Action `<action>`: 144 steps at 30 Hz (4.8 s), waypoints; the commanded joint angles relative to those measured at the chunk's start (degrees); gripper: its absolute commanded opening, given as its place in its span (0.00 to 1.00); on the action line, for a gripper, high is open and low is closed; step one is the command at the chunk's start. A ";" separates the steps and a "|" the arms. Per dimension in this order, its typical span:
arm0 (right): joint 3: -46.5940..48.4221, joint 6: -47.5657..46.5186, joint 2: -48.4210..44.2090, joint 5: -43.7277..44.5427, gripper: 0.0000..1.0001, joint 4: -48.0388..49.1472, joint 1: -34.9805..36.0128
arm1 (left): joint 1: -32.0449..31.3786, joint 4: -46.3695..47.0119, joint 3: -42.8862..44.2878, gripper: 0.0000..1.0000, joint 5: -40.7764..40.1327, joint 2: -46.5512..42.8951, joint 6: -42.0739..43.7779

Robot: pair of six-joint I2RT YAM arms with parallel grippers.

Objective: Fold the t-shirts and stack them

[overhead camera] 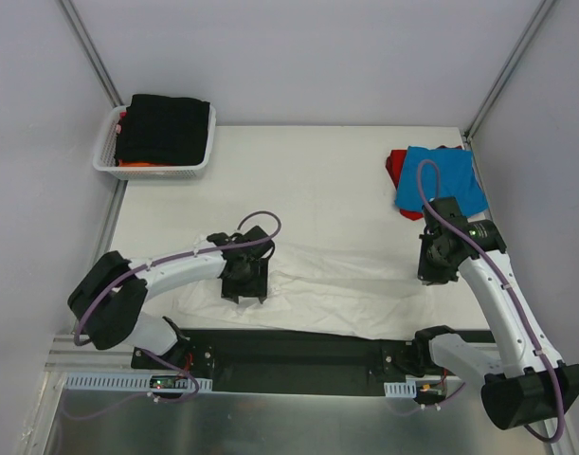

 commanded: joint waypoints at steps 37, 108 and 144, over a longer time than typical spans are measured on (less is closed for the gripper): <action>3.07 0.52 -3.55 -2.85 0.01 -3.92 0.28 | -0.50 -19.35 13.53 0.21 -1.70 -8.31 5.10; 2.81 -0.88 -2.23 -2.15 0.01 -4.01 0.19 | 5.55 3.75 10.53 0.23 -5.56 20.86 1.66; 2.99 1.41 -2.59 -2.68 0.01 -3.23 0.28 | 16.64 -6.00 23.29 0.44 -9.79 11.91 13.71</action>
